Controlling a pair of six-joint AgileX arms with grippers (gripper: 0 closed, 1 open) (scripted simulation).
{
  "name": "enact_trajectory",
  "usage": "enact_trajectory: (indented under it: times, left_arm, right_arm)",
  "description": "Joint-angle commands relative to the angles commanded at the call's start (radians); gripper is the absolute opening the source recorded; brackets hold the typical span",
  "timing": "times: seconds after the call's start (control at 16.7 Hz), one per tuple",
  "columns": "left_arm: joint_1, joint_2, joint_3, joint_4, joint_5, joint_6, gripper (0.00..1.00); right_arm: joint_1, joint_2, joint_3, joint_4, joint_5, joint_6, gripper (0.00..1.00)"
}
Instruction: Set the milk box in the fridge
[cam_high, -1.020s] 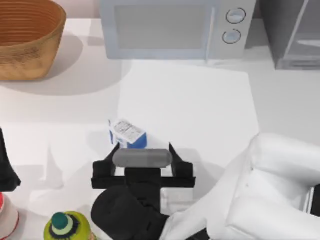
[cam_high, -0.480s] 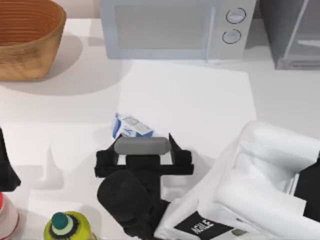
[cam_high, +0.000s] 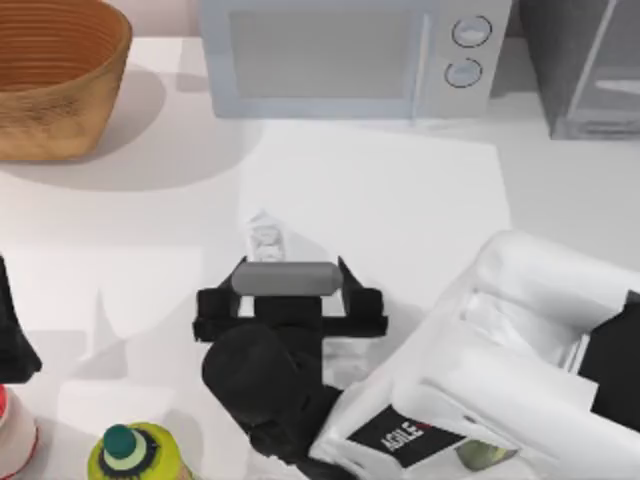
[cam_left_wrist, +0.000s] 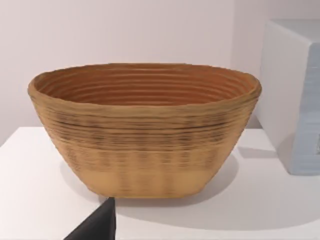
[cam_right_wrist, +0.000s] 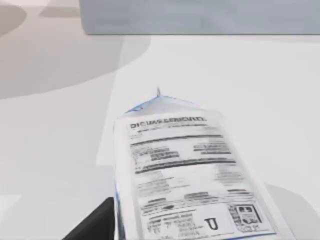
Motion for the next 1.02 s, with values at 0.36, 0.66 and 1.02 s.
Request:
enact_trajectory:
  times: [0.36,0.66,1.02]
  left_arm:
    - [0.000,0.000,0.000,0.000,0.000,0.000,1.00]
    - [0.000,0.000,0.000,0.000,0.000,0.000,1.00]
    - [0.000,0.000,0.000,0.000,0.000,0.000,1.00]
  right_arm:
    - [0.000,0.000,0.000,0.000,0.000,0.000,0.47]
    - [0.000,0.000,0.000,0.000,0.000,0.000,0.10]
    - [0.000,0.000,0.000,0.000,0.000,0.000,0.00]
